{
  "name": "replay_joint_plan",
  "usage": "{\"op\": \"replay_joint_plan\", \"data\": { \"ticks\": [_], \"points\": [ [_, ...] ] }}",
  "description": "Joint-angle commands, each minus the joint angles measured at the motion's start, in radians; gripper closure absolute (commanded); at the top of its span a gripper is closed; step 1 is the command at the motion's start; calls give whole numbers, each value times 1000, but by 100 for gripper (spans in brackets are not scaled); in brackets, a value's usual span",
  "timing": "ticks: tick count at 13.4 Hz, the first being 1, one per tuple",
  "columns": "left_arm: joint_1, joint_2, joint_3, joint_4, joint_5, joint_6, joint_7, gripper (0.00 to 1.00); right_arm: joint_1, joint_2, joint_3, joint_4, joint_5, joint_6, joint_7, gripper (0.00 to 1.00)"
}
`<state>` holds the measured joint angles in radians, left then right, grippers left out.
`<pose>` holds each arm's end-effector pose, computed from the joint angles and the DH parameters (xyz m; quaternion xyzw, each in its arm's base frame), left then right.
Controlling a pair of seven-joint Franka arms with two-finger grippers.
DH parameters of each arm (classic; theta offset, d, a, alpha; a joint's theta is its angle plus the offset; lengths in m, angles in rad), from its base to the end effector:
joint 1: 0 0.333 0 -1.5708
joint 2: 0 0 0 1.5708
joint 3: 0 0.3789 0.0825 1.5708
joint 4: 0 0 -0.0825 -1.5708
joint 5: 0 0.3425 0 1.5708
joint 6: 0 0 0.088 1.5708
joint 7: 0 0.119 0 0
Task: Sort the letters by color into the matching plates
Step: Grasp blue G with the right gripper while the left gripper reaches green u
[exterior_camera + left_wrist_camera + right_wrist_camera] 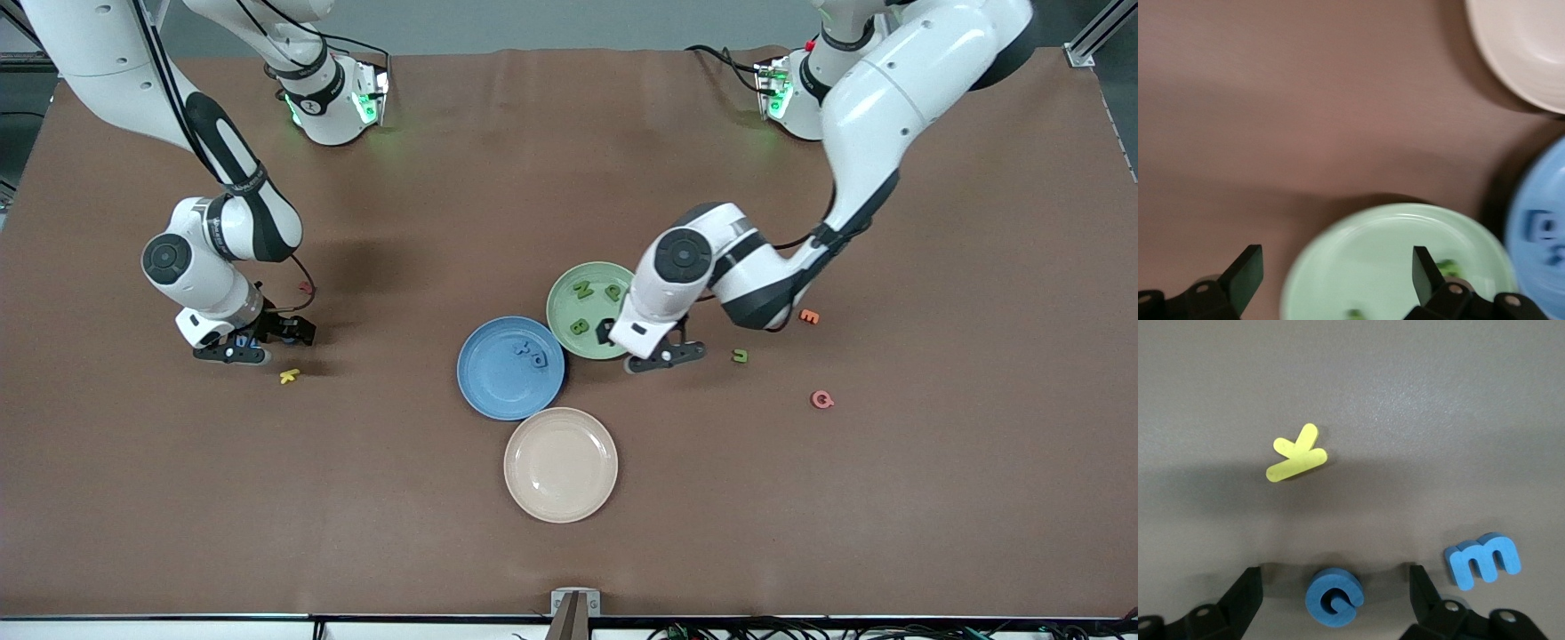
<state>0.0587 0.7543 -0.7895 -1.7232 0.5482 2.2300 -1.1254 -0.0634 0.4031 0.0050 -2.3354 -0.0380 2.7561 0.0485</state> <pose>0.5665 -0.3567 0.3056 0.9945 0.0961 -0.0258 0.0326 0.5240 -0.0293 0.2490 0.9993 -0.0361 0.0088 0.0064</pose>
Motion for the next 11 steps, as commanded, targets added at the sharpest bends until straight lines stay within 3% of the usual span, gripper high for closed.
{"op": "replay_joint_plan", "data": {
  "ticks": [1, 8, 11],
  "points": [
    [82, -105, -10, -127, 10, -7, 59, 1, -18, -9, 15, -19, -2, 19, -18, 18],
    [268, -110, -13, -258, 189, 86, 113, 1, -15, -7, 15, -27, -2, 13, -16, 96],
    [323, -99, -13, -311, 260, 157, 119, 2, -16, -7, 15, -27, -2, 13, -16, 100]
  ]
}}
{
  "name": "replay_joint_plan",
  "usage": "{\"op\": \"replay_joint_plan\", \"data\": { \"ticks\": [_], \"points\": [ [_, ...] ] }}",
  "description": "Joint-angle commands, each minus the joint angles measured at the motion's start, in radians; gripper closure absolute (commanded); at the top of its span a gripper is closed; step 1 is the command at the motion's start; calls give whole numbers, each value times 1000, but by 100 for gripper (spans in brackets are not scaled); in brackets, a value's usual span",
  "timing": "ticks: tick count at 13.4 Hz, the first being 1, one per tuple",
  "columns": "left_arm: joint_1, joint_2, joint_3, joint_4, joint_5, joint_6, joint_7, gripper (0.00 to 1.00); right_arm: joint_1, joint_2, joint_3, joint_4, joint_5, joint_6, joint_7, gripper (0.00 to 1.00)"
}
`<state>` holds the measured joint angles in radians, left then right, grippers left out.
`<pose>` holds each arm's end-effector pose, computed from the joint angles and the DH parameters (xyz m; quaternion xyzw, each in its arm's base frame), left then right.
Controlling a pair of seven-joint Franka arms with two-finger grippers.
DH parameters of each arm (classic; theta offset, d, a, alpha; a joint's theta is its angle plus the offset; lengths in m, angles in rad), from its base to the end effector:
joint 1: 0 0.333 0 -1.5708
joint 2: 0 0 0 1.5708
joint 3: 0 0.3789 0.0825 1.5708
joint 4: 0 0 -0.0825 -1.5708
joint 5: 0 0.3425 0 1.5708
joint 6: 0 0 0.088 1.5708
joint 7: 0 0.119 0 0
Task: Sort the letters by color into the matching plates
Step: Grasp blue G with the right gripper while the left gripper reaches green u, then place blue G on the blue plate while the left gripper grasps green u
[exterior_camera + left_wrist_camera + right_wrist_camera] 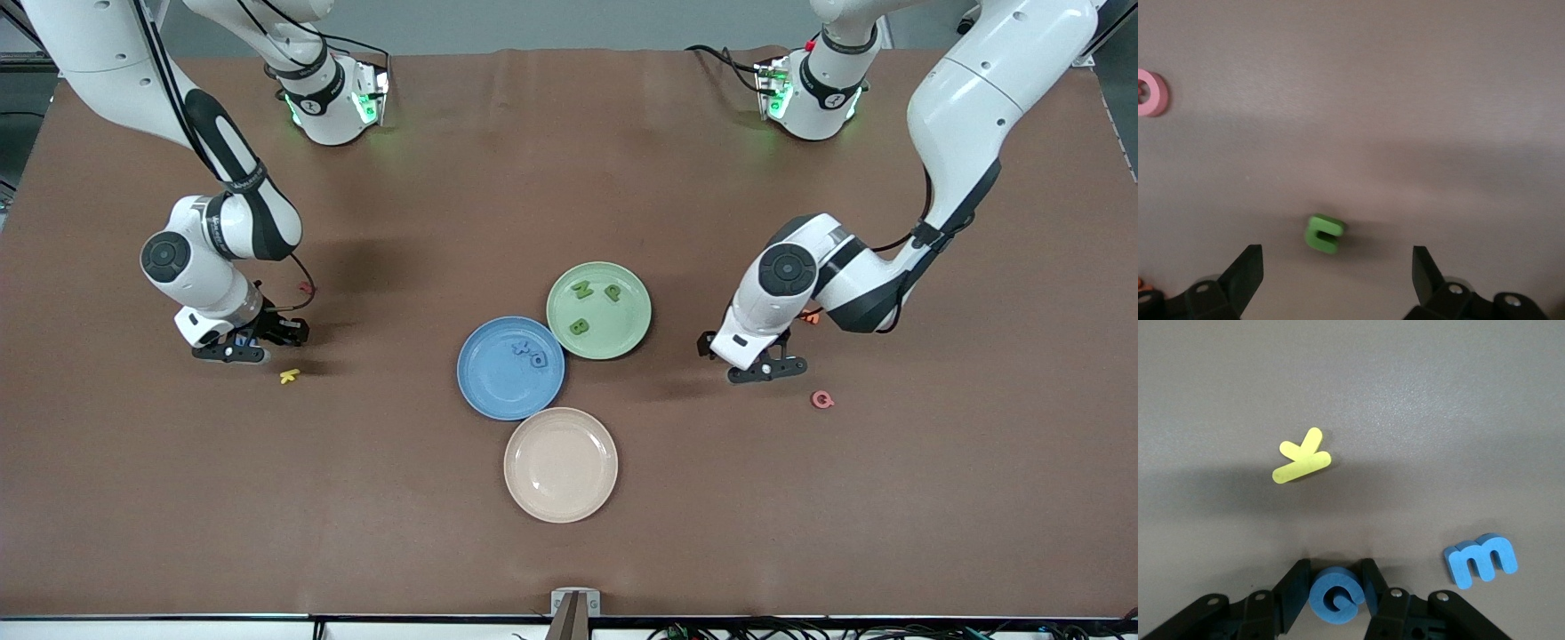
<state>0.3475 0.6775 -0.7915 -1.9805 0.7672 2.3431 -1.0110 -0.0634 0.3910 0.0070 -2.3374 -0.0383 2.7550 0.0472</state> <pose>0.5701 -0.2024 0.2707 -0.9982 -0.0515 -0.0147 0.0255 0.5241 -0.0283 0.2547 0.9993 -0.0344 0.0133 0.0062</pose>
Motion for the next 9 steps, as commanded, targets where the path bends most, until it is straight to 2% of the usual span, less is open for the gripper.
{"op": "replay_joint_plan", "data": {
  "ticks": [1, 5, 9],
  "points": [
    [39, -19, -11, -61, 53, 65, 5, 4, -15, 3, 13, -23, -2, 12, -15, 100],
    [42, 10, -5, -66, 70, 116, 2, 16, -13, -4, 19, 1, -2, -9, -9, 100],
    [42, 34, 0, -54, 113, 122, -3, 28, 23, -32, 24, 117, 15, -242, 19, 100]
  ]
}}
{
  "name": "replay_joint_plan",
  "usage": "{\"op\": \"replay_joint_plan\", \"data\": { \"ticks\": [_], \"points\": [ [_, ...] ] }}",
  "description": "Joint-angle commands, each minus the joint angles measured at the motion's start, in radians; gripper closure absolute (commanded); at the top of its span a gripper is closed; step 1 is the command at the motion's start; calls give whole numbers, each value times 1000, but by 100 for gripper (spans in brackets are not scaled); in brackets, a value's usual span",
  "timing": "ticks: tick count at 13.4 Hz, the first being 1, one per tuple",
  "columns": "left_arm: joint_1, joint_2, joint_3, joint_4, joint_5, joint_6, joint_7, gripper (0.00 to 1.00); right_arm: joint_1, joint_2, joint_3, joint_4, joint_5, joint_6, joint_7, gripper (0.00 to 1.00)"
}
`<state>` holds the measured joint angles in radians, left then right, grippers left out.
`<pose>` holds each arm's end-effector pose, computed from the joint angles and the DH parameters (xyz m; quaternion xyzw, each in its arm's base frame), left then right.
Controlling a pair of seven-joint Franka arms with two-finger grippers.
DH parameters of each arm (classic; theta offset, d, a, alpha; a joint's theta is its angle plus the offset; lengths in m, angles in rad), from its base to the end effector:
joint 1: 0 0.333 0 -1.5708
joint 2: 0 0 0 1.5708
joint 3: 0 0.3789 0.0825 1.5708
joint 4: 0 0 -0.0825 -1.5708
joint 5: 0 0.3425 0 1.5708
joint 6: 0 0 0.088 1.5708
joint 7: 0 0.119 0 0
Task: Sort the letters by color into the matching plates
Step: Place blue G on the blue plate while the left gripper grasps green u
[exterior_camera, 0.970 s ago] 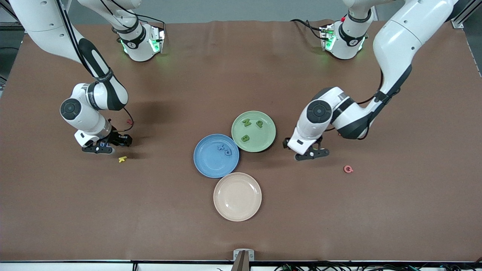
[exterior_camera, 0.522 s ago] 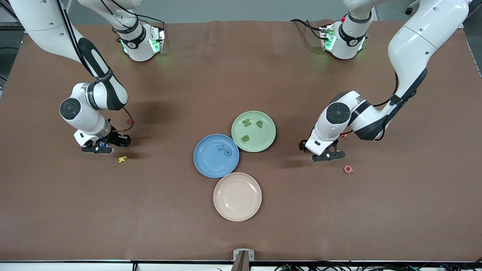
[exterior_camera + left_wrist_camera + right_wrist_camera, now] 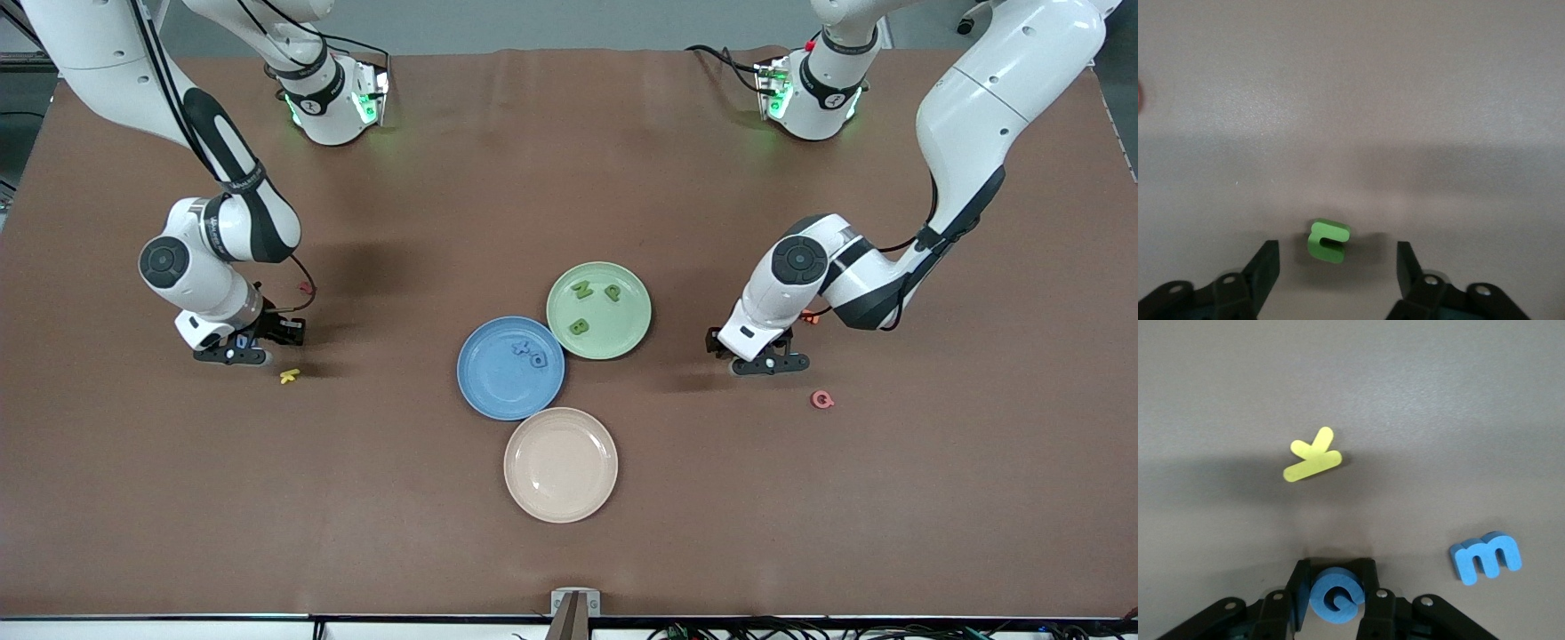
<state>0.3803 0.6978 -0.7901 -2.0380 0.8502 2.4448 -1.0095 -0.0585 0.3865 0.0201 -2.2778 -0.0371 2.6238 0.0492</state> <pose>0.5608 -0.1951 0.2527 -0.9992 -0.0222 -0.0320 0.0058 0.5326 -0.0201 0.2641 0.9994 -0.0282 -0.0201 0.0052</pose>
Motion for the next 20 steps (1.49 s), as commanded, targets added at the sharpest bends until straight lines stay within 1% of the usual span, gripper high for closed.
{"op": "replay_joint_plan", "data": {
  "ticks": [1, 3, 4, 5, 9, 10, 13, 16, 18, 20],
  "points": [
    [9, 17, 5, 5, 30, 25, -4, 31, 43, -37, 9, 98, 13, -182, 65, 100],
    [2, 20, 15, 5, 35, 48, -4, 34, 107, -44, 11, 168, 14, -287, 168, 100],
    [2, 25, 18, 5, 36, 51, -4, 36, 139, -43, 11, 190, 14, -304, 228, 100],
    [2, 26, 19, 5, 36, 53, -4, 38, 187, -41, 11, 205, 16, -304, 304, 100],
    [-4, 29, 22, 13, 36, 53, -4, 54, 363, -21, 11, 273, 16, -304, 622, 100],
    [-7, 29, 23, 13, 39, 54, -4, 59, 403, -2, 11, 302, 19, -303, 694, 100],
    [-9, 51, 31, 27, 79, 59, -14, 71, 517, 101, 8, 427, 101, -295, 840, 100],
    [-8, 51, 32, 28, 79, 59, -17, 86, 577, 199, 8, 559, 103, -301, 975, 100],
    [-6, 43, 31, 27, 78, 56, -20, 88, 595, 242, 6, 612, 103, -300, 1015, 100],
    [-9, 32, 23, 27, 70, 42, -32, 88, 611, 259, 6, 618, 100, -294, 1026, 100]
  ]
}}
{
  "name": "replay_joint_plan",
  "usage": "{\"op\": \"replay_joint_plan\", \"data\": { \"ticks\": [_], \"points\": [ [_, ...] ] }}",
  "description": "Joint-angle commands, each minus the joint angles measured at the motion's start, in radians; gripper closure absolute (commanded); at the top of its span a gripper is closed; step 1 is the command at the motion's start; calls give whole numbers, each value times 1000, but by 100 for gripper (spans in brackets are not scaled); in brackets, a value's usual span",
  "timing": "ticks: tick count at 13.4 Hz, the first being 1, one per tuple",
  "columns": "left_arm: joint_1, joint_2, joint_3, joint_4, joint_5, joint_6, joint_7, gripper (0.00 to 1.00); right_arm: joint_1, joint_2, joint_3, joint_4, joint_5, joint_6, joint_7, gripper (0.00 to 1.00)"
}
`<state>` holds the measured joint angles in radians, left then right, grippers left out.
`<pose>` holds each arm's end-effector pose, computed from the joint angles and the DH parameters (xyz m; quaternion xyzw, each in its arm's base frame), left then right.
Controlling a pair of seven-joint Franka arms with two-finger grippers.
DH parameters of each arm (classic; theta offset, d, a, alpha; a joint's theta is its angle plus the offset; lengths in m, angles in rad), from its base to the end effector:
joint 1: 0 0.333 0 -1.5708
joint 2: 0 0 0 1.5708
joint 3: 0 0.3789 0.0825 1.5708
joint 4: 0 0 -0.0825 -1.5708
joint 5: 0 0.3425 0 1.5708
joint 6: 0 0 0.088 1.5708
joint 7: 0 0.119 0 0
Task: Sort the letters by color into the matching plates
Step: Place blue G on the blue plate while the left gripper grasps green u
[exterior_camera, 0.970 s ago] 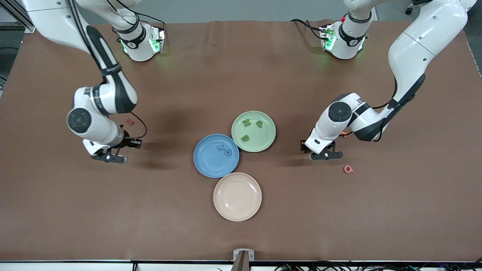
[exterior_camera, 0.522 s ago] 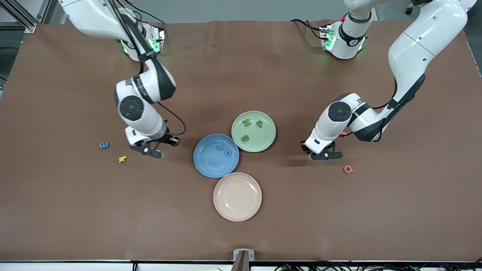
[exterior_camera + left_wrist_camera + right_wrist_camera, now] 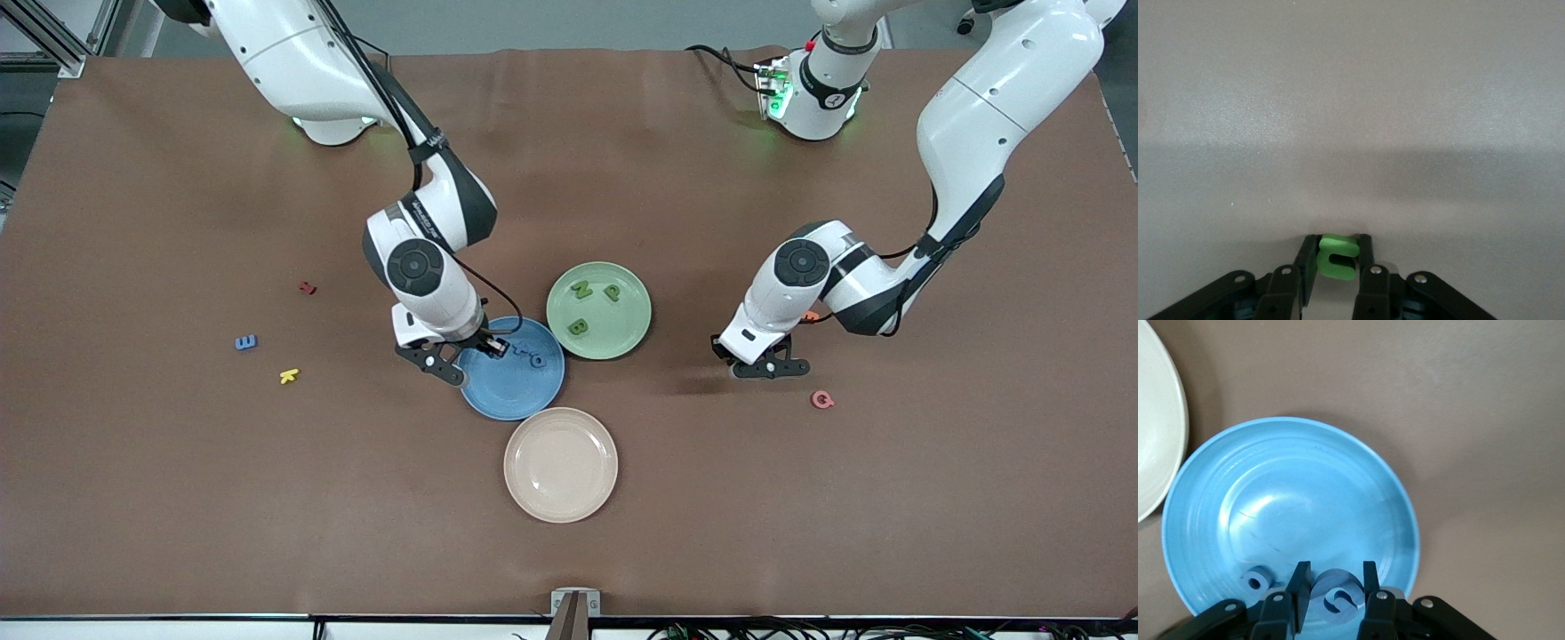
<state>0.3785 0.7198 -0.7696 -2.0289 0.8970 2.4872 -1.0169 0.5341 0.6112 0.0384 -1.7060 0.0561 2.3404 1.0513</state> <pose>0.5677 -0.1906 0.2441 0.9988 0.0161 0.0470 0.0018 0.5758 0.3678 0.3073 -0.9653 0.2592 0.0147 0.0300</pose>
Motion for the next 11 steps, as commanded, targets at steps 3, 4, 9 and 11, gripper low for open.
{"op": "replay_joint_plan", "data": {
  "ticks": [3, 4, 9, 11],
  "points": [
    [-3, 4, -57, 26, -6, -85, -35, 88, 20, 39, -14, 46, 5, -10, 26, 99],
    [-3, 6, -94, 45, -38, -147, -35, 88, 20, 39, -14, 46, 4, -10, 26, 94],
    [-134, 12, -160, 174, -128, -309, -169, 88, 20, 41, -15, 45, -7, -13, 22, 0],
    [-219, 20, -155, 231, -165, -314, -210, 88, 20, 39, -15, 46, -7, -13, 22, 0]
  ]
}}
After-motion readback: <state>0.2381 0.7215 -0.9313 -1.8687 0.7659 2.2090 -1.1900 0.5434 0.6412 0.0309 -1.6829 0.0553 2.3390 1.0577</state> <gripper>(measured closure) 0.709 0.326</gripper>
